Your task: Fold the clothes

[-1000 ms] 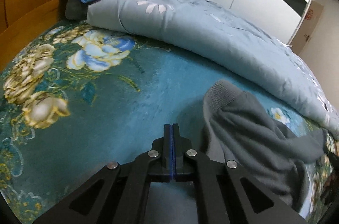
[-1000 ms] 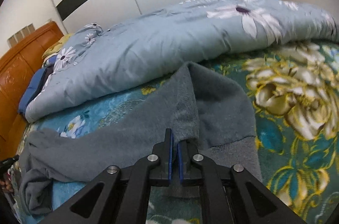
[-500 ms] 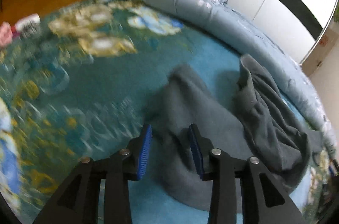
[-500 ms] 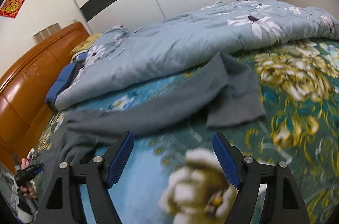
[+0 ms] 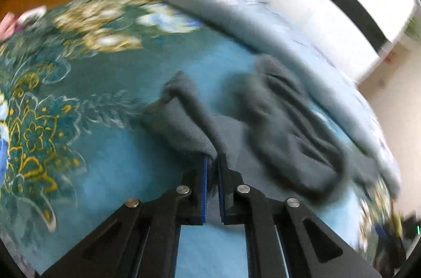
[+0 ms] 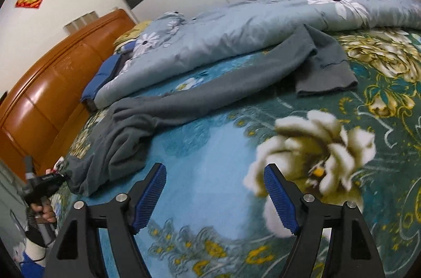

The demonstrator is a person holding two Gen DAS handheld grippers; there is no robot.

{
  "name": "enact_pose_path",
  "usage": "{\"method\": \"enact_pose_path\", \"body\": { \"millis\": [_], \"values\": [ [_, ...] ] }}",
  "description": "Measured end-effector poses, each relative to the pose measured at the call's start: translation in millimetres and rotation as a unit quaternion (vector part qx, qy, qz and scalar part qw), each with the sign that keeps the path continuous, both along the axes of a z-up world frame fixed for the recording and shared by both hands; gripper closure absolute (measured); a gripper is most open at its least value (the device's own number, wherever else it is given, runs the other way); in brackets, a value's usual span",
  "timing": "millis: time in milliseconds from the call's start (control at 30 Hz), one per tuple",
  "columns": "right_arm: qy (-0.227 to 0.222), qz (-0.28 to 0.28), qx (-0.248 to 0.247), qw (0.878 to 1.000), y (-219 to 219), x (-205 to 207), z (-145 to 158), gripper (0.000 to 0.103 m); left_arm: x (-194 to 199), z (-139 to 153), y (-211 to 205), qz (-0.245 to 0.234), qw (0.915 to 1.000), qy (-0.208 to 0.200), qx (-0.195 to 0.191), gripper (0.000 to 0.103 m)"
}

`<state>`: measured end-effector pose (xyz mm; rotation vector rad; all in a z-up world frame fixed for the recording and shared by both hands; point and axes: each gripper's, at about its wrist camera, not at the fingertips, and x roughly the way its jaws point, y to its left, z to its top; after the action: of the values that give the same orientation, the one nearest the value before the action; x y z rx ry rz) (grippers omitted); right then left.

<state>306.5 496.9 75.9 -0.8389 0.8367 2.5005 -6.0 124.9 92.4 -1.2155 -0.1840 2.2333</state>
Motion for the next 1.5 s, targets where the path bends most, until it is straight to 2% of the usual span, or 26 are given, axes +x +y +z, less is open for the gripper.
{"method": "enact_pose_path", "body": {
  "millis": [100, 267, 367, 433, 567, 633, 700, 767, 900, 967, 1033, 1133, 1167, 1233, 1300, 1333, 1367, 1467, 1500],
  "values": [
    [0.007, 0.013, -0.019, 1.0, -16, 2, -14, 0.023, 51, 24, 16, -0.073, 0.9967, 0.036, 0.001, 0.096],
    [0.014, 0.026, -0.053, 0.998, -35, 7, -30, 0.023, 115, 62, 58, -0.185, 0.9806, 0.042, 0.051, 0.096],
    [0.037, 0.019, -0.056, 0.998, -34, 24, -23, 0.023, 153, 88, 96, -0.248, 0.964, 0.038, 0.086, 0.096],
    [0.051, 0.009, -0.053, 0.997, -29, 39, -17, 0.023, 178, 103, 123, -0.291, 0.9482, 0.024, 0.125, 0.096],
    [0.069, -0.027, -0.044, 0.996, -9, 79, -5, 0.023, 232, 127, 183, -0.363, 0.917, 0.017, 0.164, 0.096],
    [0.074, -0.048, -0.043, 0.995, 4, 99, -1, 0.023, 258, 131, 216, -0.392, 0.9053, 0.02, 0.163, 0.096],
    [0.072, -0.073, -0.038, 0.994, 18, 120, 1, 0.023, 279, 127, 247, -0.419, 0.8959, 0.018, 0.146, 0.096],
    [0.069, -0.096, -0.036, 0.992, 28, 140, 1, 0.023, 294, 114, 279, -0.436, 0.8916, 0.003, 0.123, 0.096],
    [0.061, -0.139, -0.036, 0.988, 46, 179, -1, 0.023, 300, 77, 334, -0.432, 0.8984, -0.027, 0.075, 0.096],
    [0.057, -0.152, -0.038, 0.986, 54, 192, -3, 0.023, 301, 59, 353, -0.426, 0.9028, -0.034, 0.046, 0.096],
    [0.055, -0.158, -0.038, 0.985, 61, 199, -5, 0.023, 307, 46, 368, -0.425, 0.9039, -0.04, 0.022, 0.096],
    [0.051, -0.159, -0.039, 0.985, 65, 202, -8, 0.023, 309, 33, 371, -0.432, 0.8997, -0.06, 0.009, 0.089],
    [0.05, -0.157, -0.039, 0.986, 66, 202, -9, 0.023, 308, 31, 370, -0.432, 0.8995, -0.064, 0.004, 0.077],
    [0.046, -0.15, -0.038, 0.987, 66, 196, -10, 0.023, 304, 25, 363, -0.437, 0.8958, -0.081, -0.008, 0.064],
    [0.042, -0.141, -0.037, 0.988, 63, 188, -10, 0.023, 295, 25, 347, -0.447, 0.8892, -0.096, -0.009, 0.064],
    [0.045, -0.136, -0.037, 0.989, 61, 185, -9, 0.023, 284, 28, 332, -0.447, 0.8895, -0.093, 0.001, 0.064],
    [0.048, -0.13, -0.037, 0.99, 60, 183, -9, 0.023, 266, 32, 314, -0.43, 0.8994, -0.08, 0.008, 0.064],
    [0.045, -0.109, -0.039, 0.992, 54, 172, -11, 0.023, 198, 34, 263, -0.344, 0.9378, -0.045, 0.0, 0.061],
    [0.043, -0.098, -0.038, 0.994, 51, 166, -13, 0.023, 170, 31, 247, -0.3, 0.9531, -0.041, -0.012, 0.06]
  ]
}}
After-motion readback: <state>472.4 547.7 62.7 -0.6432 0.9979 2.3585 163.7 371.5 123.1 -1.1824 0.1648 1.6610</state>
